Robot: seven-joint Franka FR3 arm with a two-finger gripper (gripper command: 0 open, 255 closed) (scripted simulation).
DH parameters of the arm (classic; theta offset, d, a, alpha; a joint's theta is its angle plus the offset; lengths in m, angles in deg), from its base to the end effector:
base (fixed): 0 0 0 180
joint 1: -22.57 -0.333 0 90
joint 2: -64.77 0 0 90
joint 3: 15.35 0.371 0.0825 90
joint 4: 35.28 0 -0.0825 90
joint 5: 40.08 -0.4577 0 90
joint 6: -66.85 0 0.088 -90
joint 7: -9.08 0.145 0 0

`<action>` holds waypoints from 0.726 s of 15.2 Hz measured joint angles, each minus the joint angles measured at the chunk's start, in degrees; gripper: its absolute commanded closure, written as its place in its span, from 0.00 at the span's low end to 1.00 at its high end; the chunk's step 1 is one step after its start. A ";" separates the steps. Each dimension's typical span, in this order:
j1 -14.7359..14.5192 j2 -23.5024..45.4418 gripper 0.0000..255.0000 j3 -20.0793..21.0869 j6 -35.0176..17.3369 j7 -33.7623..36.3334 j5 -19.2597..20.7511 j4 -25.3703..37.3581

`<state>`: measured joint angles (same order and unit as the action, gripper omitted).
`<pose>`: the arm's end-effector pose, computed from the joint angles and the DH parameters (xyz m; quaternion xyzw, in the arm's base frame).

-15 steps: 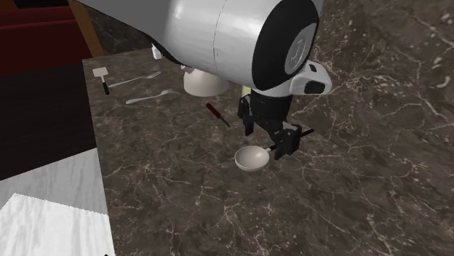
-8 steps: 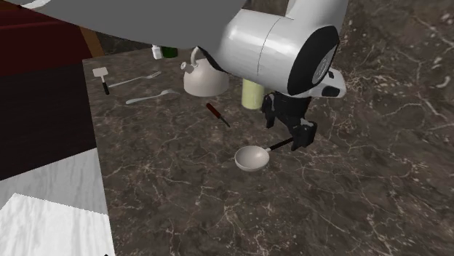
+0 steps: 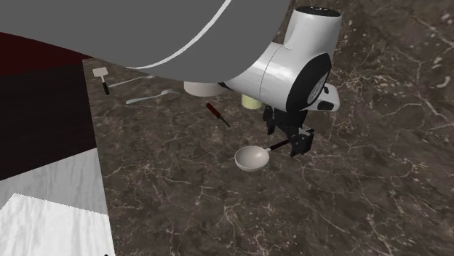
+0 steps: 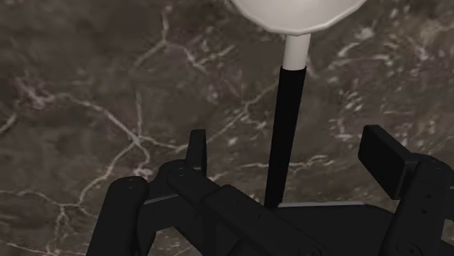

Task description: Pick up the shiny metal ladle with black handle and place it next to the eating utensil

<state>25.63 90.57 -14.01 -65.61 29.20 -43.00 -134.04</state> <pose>0.7663 -0.0221 0.3080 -0.9758 0.2060 -0.0640 0.0356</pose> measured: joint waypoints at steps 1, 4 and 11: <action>0.01 0.21 0.00 0.00 -0.24 -0.03 -0.01 -0.03; 0.03 0.33 0.00 0.00 -0.53 -0.07 -0.03 -0.19; 0.09 0.25 1.00 -0.07 -0.55 -0.08 -0.01 -0.19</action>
<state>25.72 90.83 -14.08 -66.16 29.12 -43.01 -134.23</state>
